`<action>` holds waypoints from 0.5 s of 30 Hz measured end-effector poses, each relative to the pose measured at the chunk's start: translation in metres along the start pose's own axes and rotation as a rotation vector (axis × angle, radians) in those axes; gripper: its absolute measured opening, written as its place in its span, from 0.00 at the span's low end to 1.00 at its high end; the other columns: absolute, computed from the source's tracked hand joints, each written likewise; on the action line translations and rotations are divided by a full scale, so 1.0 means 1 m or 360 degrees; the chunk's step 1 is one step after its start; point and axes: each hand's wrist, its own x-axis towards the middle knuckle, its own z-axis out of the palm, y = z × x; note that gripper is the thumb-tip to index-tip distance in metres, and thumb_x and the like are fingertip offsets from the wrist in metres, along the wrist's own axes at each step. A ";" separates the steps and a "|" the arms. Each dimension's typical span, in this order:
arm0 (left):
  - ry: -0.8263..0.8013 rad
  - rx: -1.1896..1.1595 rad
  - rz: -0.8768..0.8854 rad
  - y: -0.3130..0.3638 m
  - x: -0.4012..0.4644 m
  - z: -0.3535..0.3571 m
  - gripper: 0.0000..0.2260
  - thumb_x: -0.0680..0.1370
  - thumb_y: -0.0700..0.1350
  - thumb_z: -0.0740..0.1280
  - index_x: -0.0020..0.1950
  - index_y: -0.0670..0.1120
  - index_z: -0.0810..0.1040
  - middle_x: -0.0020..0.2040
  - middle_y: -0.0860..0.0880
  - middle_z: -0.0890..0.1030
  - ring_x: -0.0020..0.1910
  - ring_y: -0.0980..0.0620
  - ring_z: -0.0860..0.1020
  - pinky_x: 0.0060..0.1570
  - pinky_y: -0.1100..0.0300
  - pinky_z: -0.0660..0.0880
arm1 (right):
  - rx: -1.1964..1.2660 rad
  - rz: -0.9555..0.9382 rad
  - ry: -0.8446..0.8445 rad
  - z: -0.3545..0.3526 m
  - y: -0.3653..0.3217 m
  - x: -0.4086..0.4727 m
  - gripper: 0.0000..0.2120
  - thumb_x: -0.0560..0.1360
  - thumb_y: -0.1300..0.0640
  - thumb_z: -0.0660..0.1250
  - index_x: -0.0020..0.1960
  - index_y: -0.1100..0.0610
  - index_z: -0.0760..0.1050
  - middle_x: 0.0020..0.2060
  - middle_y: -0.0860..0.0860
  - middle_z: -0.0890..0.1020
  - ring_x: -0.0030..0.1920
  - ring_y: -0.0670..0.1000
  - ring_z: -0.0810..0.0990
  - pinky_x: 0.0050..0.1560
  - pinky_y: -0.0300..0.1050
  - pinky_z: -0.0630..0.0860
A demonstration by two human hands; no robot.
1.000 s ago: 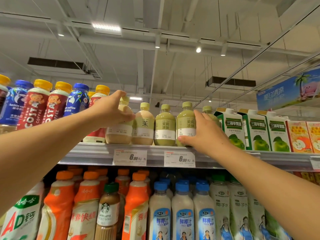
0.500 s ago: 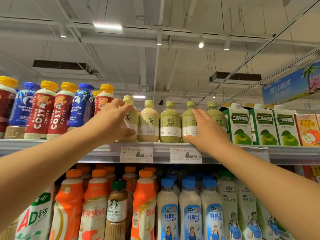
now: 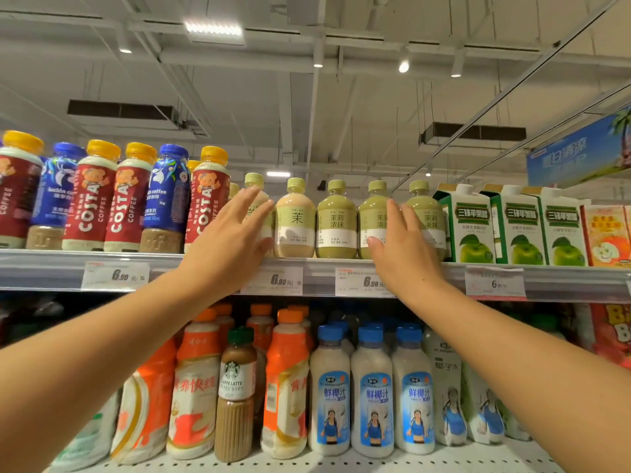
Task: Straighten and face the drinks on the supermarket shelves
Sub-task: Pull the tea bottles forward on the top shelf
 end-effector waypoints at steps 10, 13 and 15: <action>0.0093 0.0084 0.0070 0.014 -0.066 0.020 0.18 0.78 0.40 0.66 0.67 0.38 0.73 0.63 0.40 0.76 0.61 0.38 0.72 0.63 0.43 0.69 | -0.0120 -0.0543 0.0144 0.019 0.022 -0.062 0.22 0.79 0.51 0.55 0.68 0.58 0.71 0.63 0.55 0.75 0.64 0.58 0.70 0.72 0.59 0.57; 0.0099 0.0096 -0.0017 0.018 -0.066 0.022 0.19 0.77 0.40 0.65 0.68 0.40 0.72 0.64 0.41 0.75 0.62 0.39 0.71 0.64 0.45 0.68 | -0.0111 -0.0546 0.0191 0.024 0.023 -0.063 0.22 0.78 0.52 0.55 0.69 0.59 0.70 0.63 0.56 0.74 0.65 0.59 0.68 0.73 0.59 0.53; 0.0073 0.0155 -0.0059 0.021 -0.066 0.020 0.19 0.78 0.41 0.64 0.69 0.42 0.70 0.65 0.42 0.74 0.63 0.40 0.70 0.65 0.46 0.67 | -0.0083 -0.0534 0.0229 0.029 0.025 -0.064 0.21 0.79 0.53 0.56 0.69 0.59 0.69 0.64 0.56 0.73 0.66 0.59 0.67 0.74 0.60 0.52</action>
